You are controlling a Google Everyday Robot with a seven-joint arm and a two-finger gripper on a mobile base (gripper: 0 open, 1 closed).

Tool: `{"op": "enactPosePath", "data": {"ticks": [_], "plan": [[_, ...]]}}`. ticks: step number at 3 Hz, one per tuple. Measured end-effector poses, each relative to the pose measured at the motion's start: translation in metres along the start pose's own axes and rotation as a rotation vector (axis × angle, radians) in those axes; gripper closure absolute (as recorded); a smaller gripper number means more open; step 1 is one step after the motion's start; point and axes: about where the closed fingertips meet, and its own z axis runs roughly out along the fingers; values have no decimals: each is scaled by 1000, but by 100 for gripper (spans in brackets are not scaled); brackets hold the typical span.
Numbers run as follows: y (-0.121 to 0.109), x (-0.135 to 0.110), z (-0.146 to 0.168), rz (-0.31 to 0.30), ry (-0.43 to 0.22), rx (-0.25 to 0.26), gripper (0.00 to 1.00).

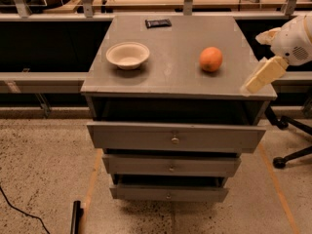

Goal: Move orange near rxbar blueberry

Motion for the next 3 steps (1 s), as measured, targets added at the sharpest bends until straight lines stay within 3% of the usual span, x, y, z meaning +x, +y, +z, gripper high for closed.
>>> {"op": "enactPosePath", "data": {"ticks": [1, 3], "plan": [[-57, 3, 40, 92, -147, 61, 0], [-57, -1, 57, 114, -161, 59, 0]]}}
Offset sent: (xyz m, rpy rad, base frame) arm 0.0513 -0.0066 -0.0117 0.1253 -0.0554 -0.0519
